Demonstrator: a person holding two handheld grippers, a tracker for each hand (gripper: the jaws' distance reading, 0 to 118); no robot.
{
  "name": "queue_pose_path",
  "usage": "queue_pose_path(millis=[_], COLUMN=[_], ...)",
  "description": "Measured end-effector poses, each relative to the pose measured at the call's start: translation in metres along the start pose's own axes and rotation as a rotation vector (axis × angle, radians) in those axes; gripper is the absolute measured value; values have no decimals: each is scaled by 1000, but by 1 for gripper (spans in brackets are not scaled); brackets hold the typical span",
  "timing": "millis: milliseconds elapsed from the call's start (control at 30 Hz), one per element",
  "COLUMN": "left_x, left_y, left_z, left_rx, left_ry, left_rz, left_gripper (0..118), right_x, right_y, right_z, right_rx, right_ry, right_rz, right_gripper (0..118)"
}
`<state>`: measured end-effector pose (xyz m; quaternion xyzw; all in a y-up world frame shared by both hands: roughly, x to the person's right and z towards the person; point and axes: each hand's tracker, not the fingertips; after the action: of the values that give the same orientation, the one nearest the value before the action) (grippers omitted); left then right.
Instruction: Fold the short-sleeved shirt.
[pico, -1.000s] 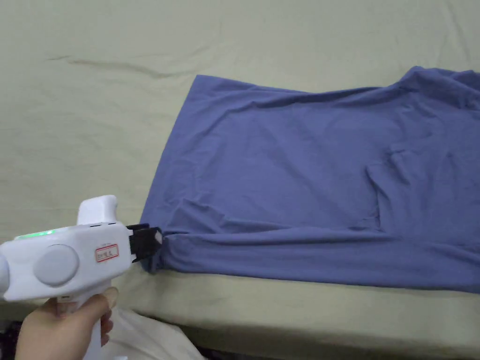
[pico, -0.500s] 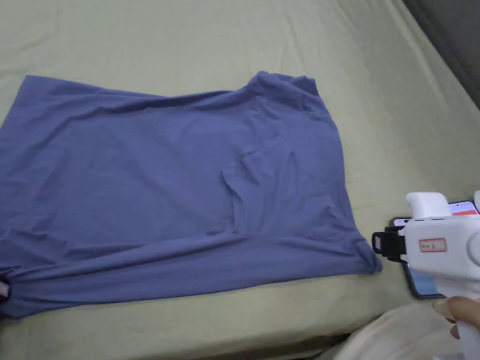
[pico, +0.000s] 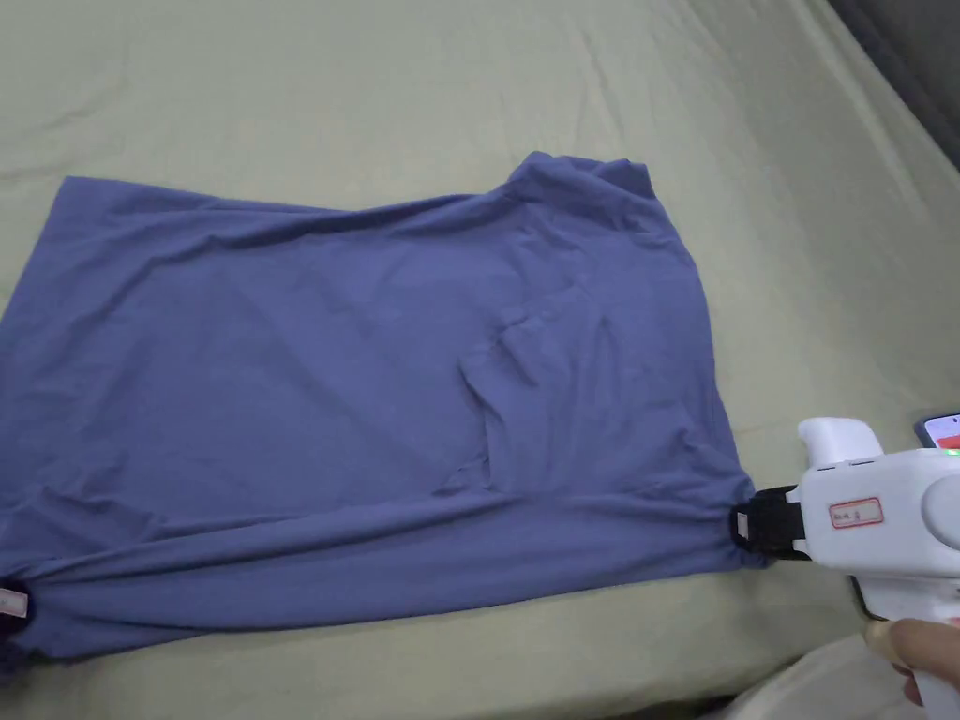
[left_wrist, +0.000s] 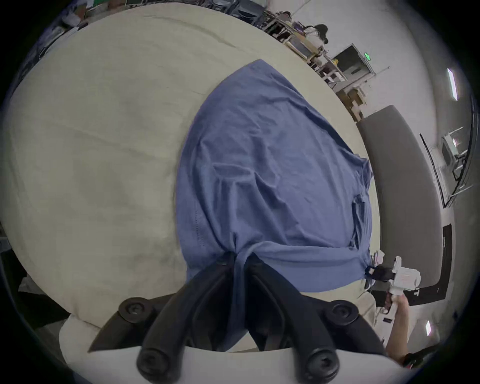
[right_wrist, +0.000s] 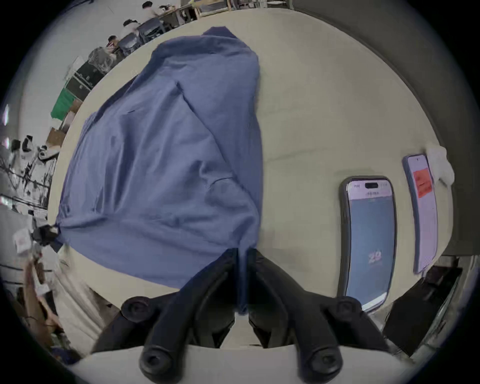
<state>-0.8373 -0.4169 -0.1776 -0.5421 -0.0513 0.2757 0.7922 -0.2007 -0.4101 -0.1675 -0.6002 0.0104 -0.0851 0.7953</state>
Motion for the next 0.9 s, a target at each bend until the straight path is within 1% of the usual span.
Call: queue_pose_path(millis=[33, 67, 167, 200, 233, 267, 300, 367, 400, 433, 500, 567, 633, 667, 733, 800, 833, 867, 900], left_x=[-1, -1, 9, 15, 21, 26, 30, 39, 43, 46, 48, 50, 52, 49, 50, 45, 39, 33, 28], left_y=[1, 3, 15, 22, 31, 42, 54, 81, 92, 106, 131, 152, 168, 176, 185, 185, 181, 176, 172], left_z=[1, 3, 15, 18, 21, 22, 21, 15, 9, 2, -15, -36, -54, -66, -88, -112, -123, -132, -132], left_rx=[10, 29, 78, 90, 108, 118, 123, 134, 139, 146, 158, 155, 164, 164, 153, 123, 101, 94, 131], left_ry=[-9, -35, -110, -132, -149, -167, -179, -193, -186, -173, -169, -171, -138, -110, -9, 100, 159, 169, 130], left_rz=[22, 63, 110, 106, 104, 103, 105, 101, 98, 89, 118, 145, 145, 143, 76, 10, 9, 2, -11], left_gripper=[5, 5, 5, 5, 5, 5, 5, 5, 5, 5, 5, 5, 5, 5, 6, 6, 6, 6, 6], right_x=[0, 1, 14, 16, 4, 1, -1, -1, -4, -8, -9, -10, -9, -9, -13, -19, -21, -23, -24], right_y=[-1, -1, 14, 20, 27, 37, 49, 80, 95, 111, 140, 167, 185, 190, 194, 189, 185, 182, 181], right_z=[7, 16, 37, 44, 58, 63, 64, 58, 52, 44, 20, -7, -33, -46, -67, -83, -89, -88, -87], right_rx=[32, 80, 176, 203, 255, 291, 297, 303, 303, 315, 301, 273, 247, 230, 201, 177, 187, 215, 222], right_ry=[-7, 6, 134, 169, 163, 172, 185, 198, 171, 121, 121, 85, 58, 42, 18, -36, -55, -59, -62], right_rz=[-18, -57, -208, -236, -247, -279, -290, -301, -283, -252, -251, -255, -261, -262, -255, -216, -196, -191, -189], right_gripper=[8, 8, 7, 7, 7, 7, 7, 7, 7, 7, 7, 7, 7, 7, 7, 7, 7, 7, 7])
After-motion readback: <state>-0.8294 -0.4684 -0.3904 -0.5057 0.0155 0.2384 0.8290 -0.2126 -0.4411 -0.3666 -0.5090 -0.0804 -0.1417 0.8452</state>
